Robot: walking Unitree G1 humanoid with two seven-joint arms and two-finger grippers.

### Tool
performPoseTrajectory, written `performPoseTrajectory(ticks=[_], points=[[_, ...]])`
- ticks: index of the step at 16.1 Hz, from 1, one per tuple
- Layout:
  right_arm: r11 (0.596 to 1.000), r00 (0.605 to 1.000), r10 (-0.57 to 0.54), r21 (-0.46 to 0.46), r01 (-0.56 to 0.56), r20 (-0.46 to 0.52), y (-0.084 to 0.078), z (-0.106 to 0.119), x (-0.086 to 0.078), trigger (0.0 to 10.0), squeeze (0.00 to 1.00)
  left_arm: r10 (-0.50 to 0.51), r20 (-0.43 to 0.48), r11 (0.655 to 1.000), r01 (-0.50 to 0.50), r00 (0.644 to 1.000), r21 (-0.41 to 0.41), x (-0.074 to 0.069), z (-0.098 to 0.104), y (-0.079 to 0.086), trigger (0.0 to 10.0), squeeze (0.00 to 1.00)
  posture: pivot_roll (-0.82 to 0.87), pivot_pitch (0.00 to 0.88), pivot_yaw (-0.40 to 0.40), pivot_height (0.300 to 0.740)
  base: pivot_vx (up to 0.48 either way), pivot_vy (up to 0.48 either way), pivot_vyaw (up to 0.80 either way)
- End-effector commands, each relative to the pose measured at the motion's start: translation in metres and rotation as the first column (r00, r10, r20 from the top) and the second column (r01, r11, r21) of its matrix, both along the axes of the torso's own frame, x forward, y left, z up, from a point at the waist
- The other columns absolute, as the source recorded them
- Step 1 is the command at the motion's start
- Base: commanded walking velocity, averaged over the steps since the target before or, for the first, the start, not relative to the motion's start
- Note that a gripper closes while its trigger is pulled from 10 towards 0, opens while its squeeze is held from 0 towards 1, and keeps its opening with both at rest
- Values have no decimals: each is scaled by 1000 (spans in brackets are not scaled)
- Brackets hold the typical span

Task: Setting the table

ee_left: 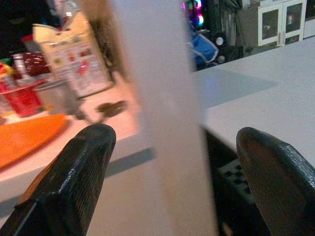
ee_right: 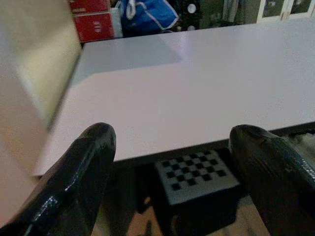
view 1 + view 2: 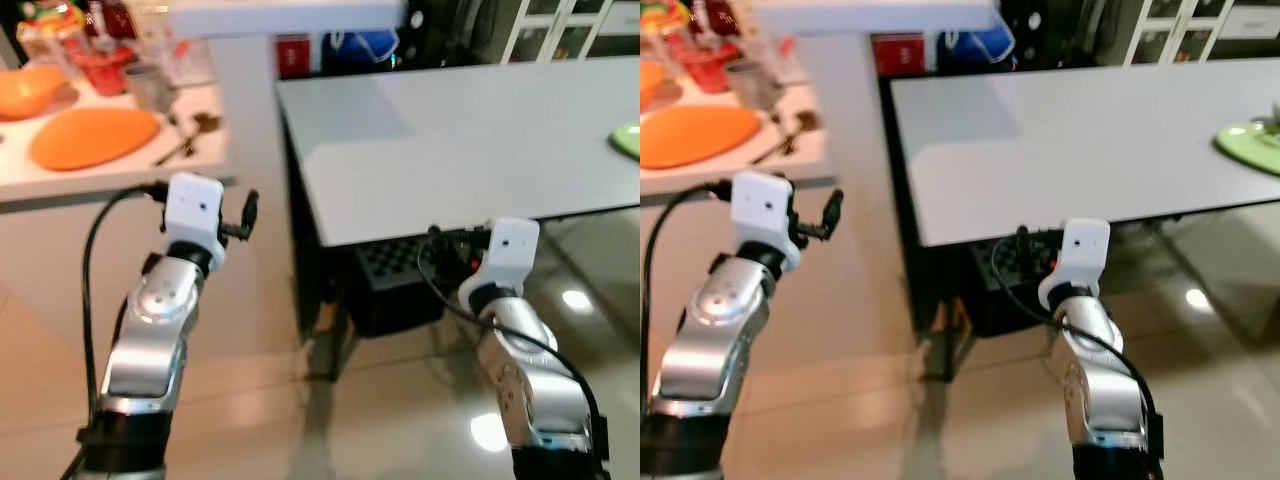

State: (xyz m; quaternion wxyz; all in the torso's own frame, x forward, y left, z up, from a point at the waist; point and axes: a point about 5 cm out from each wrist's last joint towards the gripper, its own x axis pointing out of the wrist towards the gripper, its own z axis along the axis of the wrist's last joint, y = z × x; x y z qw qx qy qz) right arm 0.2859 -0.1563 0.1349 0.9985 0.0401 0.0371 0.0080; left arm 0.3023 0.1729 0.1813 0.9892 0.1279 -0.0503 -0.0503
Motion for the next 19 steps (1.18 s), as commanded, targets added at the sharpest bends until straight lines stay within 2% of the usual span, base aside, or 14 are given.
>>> performPoseTrajectory(ticks=[1, 7, 8, 11, 13, 16, 18, 19], points=[[1000, 1000, 14, -7, -14, 15, 3, 5, 2, 10000, 0, 19, 0, 1000, -19, 1000, 7, 0, 1, 4, 10000, 0, 11, 0, 9, 740, 0, 480, -800], [1000, 1000, 10, -1, -9, 22, 4, 7, 1, 10000, 0, 3, 21, 1000, -4, 1000, 20, 2, 5, 1, 10000, 0, 9, 0, 16, 740, 0, 480, -800], [1000, 1000, 9, -4, -8, 25, 2, 8, 2, 10000, 0, -14, 51, 999, 12, 999, 31, 2, 9, -5, 10000, 0, 10, 0, 20, 740, 0, 0, -800], [1000, 999, -1, -18, 2, 45, 1, 12, 3, 10000, 0, -13, 53, 996, 8, 999, 84, 2, 10, -10, 10000, 0, 13, 0, 19, 740, 0, -480, 0], [999, 999, 4, -43, -2, 50, 4, 15, 4, 10000, 0, 18, 33, 999, -19, 999, 41, 2, 6, -8, 10000, 0, 9, 0, 20, 740, 0, -240, 0], [998, 999, 14, -63, -11, 49, 4, 21, 8, 10000, 0, -2, 30, 1000, 1, 1000, 21, 4, 6, -15, 10000, 0, 14, 0, 13, 740, 0, 0, 0], [988, 998, 12, -153, -3, 61, 1, 21, 8, 10000, 0, -34, 39, 999, 34, 999, 11, 4, 7, -18, 10000, 0, 12, 0, 14, 740, 0, 0, 0], [987, 998, 19, -163, -9, 64, 2, 21, 7, 10000, 0, -40, 35, 999, 40, 999, 5, 4, 7, -19, 10000, 0, 12, 0, 14, 740, 251, 0, 0]])
